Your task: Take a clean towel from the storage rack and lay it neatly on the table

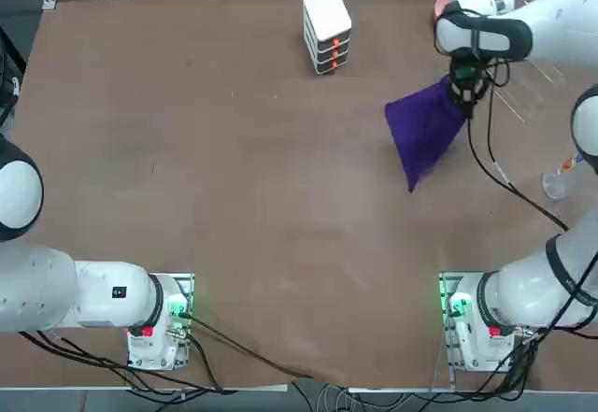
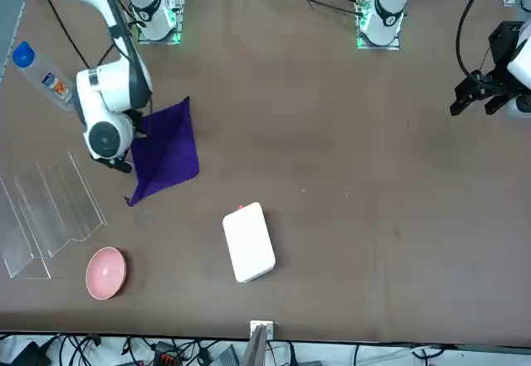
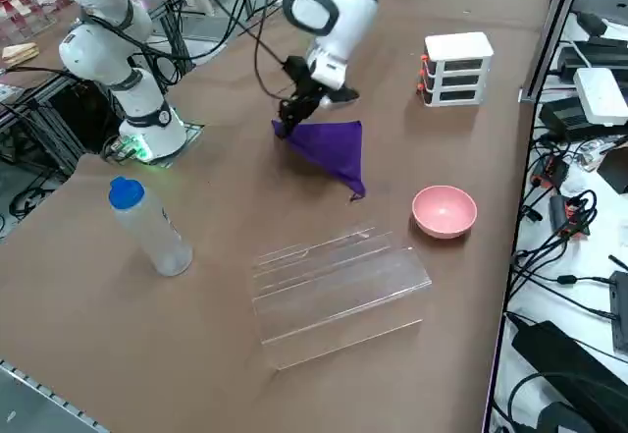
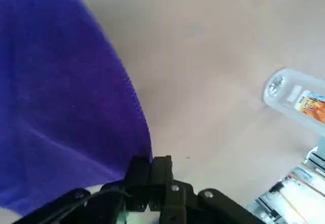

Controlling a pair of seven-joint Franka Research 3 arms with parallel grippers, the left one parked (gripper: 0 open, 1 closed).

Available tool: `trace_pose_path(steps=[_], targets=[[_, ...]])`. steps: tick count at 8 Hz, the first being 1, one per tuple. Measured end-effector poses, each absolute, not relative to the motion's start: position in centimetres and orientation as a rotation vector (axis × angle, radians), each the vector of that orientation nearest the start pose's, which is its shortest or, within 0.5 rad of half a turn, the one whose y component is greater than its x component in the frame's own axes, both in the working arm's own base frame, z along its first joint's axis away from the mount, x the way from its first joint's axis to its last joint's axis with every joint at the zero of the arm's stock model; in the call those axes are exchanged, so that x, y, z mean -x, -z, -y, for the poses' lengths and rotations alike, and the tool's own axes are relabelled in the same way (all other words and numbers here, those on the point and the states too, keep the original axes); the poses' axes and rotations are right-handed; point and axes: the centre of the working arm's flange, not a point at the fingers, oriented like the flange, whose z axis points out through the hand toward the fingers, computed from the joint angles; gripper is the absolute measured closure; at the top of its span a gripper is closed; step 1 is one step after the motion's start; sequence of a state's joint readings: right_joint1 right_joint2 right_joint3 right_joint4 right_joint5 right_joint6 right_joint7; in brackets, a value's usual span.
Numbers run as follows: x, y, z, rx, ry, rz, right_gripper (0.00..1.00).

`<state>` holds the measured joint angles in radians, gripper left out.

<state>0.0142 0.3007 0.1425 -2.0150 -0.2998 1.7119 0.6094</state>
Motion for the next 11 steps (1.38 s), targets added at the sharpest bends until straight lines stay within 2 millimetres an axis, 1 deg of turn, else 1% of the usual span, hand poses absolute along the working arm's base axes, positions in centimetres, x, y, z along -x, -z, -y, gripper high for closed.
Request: trace_pose_path(steps=[1, 2, 4, 7, 8, 9, 11], targets=[[-51.0, -26.6, -4.4, 3.440, -0.885, -0.533, 0.99], [-50.0, -25.7, -4.0, 3.443, -0.931, -0.522, 0.99], [-48.9, -24.6, -3.8, 3.447, -0.973, -0.504, 0.99], [-49.6, -24.6, -2.7, 3.455, -0.886, -0.519, 0.99], [-50.0, -24.6, -2.3, 3.473, -0.830, -0.510, 0.96], [-50.4, -24.5, -1.6, 3.497, -0.781, -0.494, 0.81], [-50.7, -24.2, -0.7, 3.519, -0.747, -0.482, 0.46]])
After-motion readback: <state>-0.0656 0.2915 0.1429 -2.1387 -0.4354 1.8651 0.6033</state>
